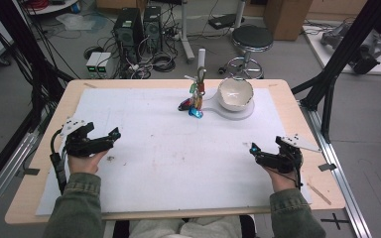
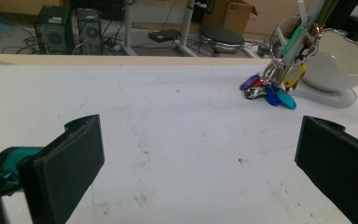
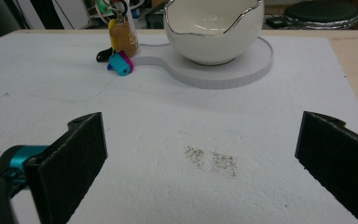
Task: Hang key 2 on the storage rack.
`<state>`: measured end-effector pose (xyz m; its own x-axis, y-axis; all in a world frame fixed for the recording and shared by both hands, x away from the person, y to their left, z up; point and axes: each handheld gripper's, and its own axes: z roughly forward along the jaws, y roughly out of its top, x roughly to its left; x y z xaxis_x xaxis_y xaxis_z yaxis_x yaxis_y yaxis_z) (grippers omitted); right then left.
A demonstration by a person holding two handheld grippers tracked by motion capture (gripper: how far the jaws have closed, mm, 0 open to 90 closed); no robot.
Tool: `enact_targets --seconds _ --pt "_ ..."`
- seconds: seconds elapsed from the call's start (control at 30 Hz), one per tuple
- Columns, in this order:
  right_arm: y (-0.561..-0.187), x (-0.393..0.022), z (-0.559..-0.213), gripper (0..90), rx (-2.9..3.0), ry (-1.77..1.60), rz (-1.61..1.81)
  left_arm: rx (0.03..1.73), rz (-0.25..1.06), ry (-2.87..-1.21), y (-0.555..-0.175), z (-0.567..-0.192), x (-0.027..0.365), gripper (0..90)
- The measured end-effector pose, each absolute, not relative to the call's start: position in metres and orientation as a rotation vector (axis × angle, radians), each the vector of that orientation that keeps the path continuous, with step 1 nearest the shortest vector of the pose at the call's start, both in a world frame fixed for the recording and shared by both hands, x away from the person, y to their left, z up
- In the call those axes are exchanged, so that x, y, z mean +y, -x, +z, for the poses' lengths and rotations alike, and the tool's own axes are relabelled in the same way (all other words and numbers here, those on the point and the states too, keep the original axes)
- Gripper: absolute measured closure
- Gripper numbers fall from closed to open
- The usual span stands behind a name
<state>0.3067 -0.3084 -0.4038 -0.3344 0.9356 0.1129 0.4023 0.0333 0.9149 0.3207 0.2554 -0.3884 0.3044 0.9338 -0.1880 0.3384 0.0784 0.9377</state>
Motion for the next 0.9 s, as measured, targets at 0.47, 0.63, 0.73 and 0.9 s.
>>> enact_targets --seconds 0.47,0.63,0.73,0.9 --pt "-0.306 -0.309 -0.404 1.1 1.779 -1.361 1.282 1.265 0.751 -1.435 -0.305 -0.402 0.264 1.6" --pt "-0.307 -0.309 -0.404 1.1 1.78 -1.359 1.281 1.261 0.761 -1.443 -0.301 -0.405 0.262 1.6" --pt "-0.307 -0.309 -0.404 1.1 1.783 -1.354 1.28 1.256 0.772 -1.456 -0.3 -0.405 0.261 1.6" --pt "-0.308 -0.309 -0.404 1.1 1.781 -1.361 1.281 1.264 0.765 -1.429 -0.299 -0.405 0.264 1.7"
